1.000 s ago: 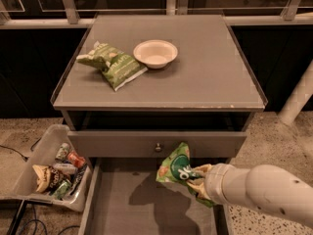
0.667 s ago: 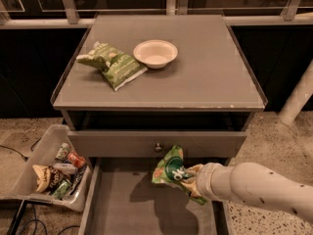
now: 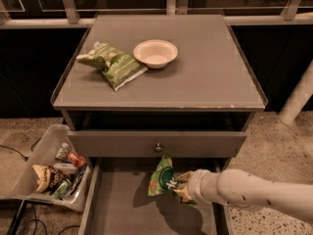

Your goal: Place green rice chip bag into middle drawer

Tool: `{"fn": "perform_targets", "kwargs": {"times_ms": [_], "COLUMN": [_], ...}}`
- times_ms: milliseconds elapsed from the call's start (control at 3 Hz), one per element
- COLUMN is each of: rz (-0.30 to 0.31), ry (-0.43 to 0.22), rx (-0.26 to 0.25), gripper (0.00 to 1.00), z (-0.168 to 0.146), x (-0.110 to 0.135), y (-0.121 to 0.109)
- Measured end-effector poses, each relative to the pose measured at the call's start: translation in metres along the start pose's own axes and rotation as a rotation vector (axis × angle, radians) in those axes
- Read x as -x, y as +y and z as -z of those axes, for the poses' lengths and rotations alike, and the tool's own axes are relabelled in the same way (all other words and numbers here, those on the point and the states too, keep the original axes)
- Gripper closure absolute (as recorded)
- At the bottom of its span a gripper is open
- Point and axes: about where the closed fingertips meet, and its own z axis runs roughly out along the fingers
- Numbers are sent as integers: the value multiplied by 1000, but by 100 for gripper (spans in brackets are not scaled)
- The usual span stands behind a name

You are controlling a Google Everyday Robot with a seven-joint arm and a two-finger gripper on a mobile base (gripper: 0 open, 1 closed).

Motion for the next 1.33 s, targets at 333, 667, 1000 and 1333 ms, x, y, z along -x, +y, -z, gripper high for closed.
{"fn": "perform_targets", "kwargs": {"times_ms": [333, 667, 1000, 1333], "rz": [1, -20, -30, -51], "ry": [-44, -72, -82, -87], "rx": [27, 41, 36, 32], "gripper": [100, 100, 100, 100], "z": [-29, -54, -73, -87], "x": [-11, -26, -38, -50], "y": [8, 14, 13, 10]}}
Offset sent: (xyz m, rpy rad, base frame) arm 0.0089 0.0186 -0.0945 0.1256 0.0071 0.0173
